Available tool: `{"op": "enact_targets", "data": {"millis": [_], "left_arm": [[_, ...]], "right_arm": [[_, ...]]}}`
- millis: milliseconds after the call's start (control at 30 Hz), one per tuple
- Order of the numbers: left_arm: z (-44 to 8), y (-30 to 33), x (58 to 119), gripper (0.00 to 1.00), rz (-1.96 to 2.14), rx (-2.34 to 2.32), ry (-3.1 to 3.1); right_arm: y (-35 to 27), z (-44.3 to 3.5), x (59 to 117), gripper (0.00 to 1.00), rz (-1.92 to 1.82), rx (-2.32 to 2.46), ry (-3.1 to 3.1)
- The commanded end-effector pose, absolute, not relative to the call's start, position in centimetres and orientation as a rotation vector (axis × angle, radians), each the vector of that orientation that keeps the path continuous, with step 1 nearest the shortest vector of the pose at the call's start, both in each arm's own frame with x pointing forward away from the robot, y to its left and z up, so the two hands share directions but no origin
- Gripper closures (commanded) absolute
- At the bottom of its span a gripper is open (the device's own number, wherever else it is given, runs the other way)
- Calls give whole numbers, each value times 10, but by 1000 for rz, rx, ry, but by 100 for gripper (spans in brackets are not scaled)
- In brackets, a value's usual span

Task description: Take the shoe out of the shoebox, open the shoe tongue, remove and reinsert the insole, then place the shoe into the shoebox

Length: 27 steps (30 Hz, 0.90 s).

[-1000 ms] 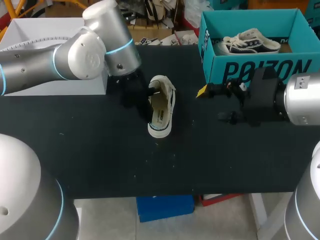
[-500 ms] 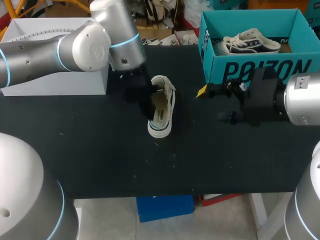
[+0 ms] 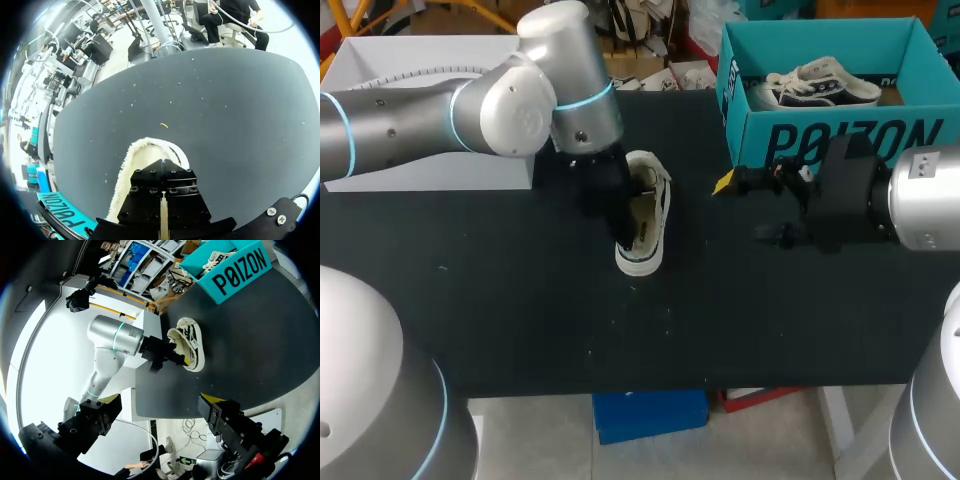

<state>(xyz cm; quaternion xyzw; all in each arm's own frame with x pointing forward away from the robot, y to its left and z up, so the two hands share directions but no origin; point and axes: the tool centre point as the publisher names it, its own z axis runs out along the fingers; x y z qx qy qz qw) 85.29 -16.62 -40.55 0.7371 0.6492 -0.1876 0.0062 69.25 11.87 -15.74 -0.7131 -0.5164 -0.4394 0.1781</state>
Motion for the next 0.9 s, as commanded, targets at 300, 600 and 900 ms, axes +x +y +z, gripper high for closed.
{"op": "enact_targets", "data": {"millis": [300, 600, 900], "left_arm": [[-435, -178, 852, 100, -506, 2375, 2026], [-428, -178, 854, 100, -519, 2340, 2017], [-366, -168, 856, 89, -644, 2210, 2000]], "right_arm": [[119, -157, 692, 0, -1242, -2019, -1461], [119, -157, 692, 0, -1242, -2019, -1461], [119, -157, 692, 0, -1242, -2019, -1461]]}}
